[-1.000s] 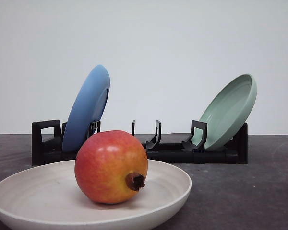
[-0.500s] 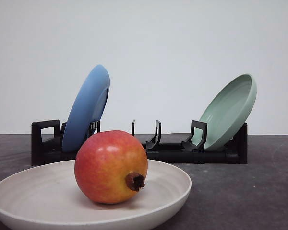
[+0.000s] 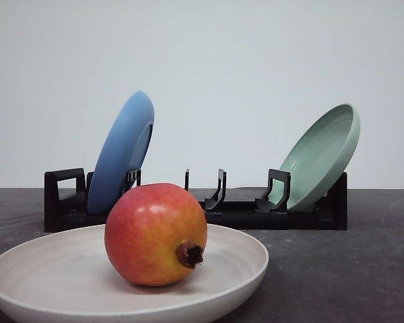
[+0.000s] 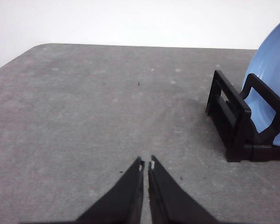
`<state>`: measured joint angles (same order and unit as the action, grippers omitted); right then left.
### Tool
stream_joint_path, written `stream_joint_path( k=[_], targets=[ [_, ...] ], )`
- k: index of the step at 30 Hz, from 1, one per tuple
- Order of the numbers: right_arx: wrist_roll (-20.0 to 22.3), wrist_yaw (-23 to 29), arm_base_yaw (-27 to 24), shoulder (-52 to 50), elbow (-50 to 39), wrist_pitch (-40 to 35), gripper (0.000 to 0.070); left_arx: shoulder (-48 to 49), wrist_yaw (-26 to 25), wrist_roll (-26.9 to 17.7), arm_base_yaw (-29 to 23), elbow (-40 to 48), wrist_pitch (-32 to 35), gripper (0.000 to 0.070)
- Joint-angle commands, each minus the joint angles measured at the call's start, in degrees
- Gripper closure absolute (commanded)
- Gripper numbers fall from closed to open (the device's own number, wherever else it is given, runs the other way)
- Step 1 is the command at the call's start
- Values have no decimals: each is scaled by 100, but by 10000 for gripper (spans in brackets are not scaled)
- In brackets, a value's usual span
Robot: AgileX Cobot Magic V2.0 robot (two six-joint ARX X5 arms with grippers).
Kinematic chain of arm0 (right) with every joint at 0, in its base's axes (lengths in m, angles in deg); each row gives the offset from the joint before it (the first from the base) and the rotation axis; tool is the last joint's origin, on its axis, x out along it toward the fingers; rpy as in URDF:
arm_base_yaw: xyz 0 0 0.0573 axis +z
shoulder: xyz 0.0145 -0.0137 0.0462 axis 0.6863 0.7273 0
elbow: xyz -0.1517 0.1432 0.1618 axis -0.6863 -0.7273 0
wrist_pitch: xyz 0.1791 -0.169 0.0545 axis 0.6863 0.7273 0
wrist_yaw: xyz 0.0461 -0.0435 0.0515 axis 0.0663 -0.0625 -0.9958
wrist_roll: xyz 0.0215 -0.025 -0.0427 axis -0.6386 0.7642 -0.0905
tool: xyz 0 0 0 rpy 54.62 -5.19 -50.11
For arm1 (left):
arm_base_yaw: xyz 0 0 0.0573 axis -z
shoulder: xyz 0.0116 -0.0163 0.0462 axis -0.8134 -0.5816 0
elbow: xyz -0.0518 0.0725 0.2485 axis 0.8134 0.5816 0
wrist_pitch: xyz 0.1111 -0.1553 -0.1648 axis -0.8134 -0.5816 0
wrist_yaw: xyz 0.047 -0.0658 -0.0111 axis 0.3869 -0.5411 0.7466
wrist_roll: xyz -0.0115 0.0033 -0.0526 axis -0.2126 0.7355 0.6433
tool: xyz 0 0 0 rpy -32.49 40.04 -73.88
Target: Place pomegranate in white plate
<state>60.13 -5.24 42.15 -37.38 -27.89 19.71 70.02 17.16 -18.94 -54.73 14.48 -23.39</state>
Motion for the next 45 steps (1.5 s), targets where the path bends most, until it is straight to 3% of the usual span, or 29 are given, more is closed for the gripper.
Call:
stream_joint_path(
  k=[1, 14, 22, 45],
  targets=[
    [-79, 149, -9, -19, -79, -117, 699, 9, 19, 17, 4, 54, -20, 700],
    [-122, 149, -9, -19, -467, -85, 699, 9, 19, 17, 4, 54, -20, 700],
    [-174, 147, -9, -19, -502, 402, 699, 9, 19, 17, 4, 54, -20, 700],
    [-270, 154, -9, -19, -617, 175, 699, 9, 19, 17, 4, 54, -20, 700]
  ],
)
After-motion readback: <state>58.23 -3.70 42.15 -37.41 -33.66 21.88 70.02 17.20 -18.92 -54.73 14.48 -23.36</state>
